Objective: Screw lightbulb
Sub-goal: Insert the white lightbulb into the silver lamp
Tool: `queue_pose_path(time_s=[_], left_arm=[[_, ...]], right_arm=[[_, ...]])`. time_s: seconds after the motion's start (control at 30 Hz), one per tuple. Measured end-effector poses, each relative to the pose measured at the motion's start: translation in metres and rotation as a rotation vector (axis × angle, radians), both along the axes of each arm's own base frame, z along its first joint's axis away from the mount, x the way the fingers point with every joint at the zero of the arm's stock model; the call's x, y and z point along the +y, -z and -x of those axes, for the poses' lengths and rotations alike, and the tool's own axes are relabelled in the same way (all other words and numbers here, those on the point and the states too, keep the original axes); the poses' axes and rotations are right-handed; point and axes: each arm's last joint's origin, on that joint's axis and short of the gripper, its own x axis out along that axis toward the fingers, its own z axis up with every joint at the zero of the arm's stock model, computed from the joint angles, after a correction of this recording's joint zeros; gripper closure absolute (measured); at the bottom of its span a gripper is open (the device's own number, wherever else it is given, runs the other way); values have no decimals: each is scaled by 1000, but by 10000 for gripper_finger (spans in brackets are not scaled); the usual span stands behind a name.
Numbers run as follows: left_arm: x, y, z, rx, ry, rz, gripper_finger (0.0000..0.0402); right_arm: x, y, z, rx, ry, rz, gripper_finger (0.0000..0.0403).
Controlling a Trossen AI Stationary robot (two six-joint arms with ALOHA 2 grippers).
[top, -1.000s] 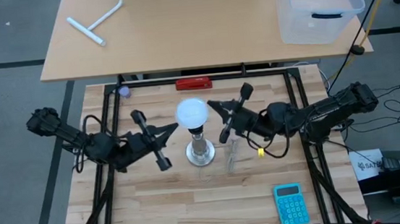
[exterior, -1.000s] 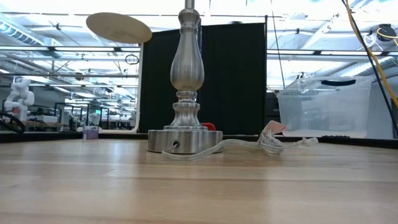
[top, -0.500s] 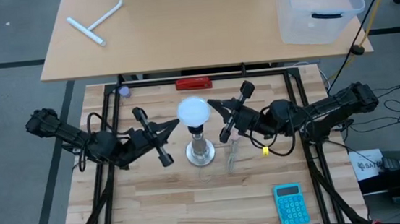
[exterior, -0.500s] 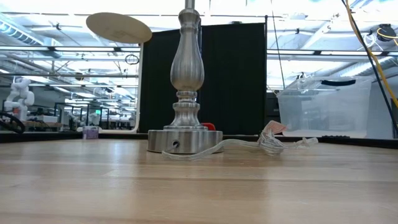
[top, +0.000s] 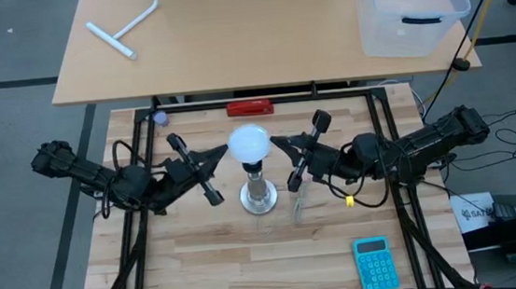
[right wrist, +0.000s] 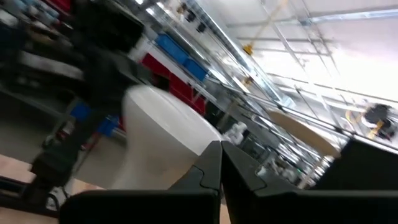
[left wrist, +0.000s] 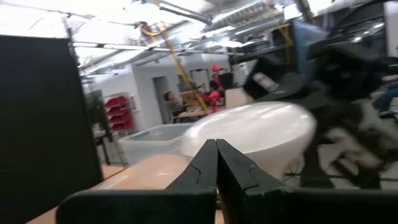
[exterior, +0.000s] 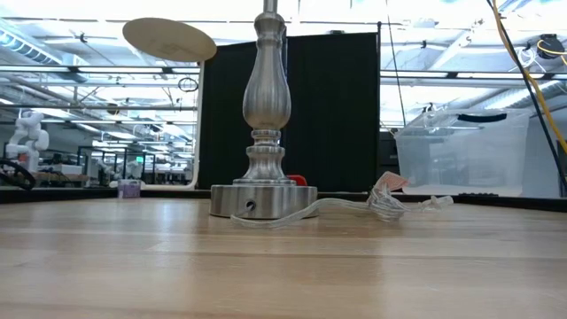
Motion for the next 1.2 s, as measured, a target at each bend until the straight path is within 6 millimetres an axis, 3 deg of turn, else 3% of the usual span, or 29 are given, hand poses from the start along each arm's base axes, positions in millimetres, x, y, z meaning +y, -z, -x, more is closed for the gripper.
queue_pose_path(time_s=[0.47, 0.67, 1.2], left_arm=[[13, 4, -6, 21, -63, 8, 402], [7, -7, 5, -20, -51, -43, 402], [-26, -13, 20, -48, 139, -133, 402]], right_arm=[[19, 8, 2, 72, -55, 44, 403], [20, 13, 1, 122, -43, 47, 403], [-15, 6, -3, 58, 151, -4, 403]])
